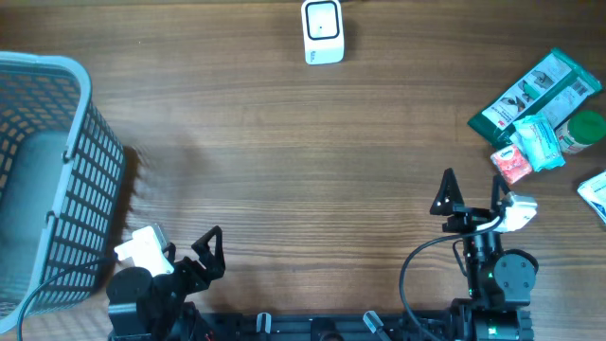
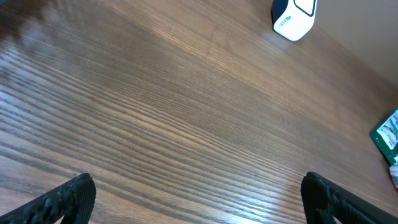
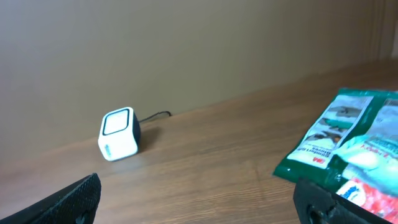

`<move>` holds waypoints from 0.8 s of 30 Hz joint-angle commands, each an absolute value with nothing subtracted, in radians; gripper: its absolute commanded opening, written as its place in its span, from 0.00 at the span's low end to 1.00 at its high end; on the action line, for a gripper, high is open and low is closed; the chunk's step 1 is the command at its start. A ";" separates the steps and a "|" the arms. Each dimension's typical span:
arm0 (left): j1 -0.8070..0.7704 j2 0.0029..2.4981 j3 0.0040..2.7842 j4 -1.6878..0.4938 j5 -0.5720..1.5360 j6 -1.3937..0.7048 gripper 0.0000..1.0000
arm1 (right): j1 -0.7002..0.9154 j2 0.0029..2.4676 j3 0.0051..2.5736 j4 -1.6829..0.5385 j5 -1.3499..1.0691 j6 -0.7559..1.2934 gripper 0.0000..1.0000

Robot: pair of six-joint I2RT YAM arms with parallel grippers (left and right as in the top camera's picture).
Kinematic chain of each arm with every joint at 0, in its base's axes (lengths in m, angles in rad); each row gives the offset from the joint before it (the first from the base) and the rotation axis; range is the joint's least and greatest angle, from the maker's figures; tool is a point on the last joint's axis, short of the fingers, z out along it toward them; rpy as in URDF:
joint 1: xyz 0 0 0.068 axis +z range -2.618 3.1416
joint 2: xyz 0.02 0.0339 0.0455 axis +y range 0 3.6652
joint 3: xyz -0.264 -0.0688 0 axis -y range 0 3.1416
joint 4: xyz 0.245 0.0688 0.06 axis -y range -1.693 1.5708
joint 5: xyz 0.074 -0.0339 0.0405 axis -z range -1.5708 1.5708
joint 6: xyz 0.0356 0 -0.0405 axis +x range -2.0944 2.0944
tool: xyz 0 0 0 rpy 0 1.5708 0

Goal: Scan the item barcode

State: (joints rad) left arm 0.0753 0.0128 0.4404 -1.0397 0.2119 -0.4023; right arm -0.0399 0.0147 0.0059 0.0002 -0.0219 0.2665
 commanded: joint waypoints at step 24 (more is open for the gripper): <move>0.016 0.004 0.245 -0.288 0.242 -0.359 1.00 | -0.037 0.007 0.005 0.004 -0.027 0.210 1.00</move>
State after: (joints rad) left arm 0.0433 0.0101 0.3607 -0.4316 0.2310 -0.3969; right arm -0.0399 0.0143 0.0059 -0.0002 -0.0219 0.2287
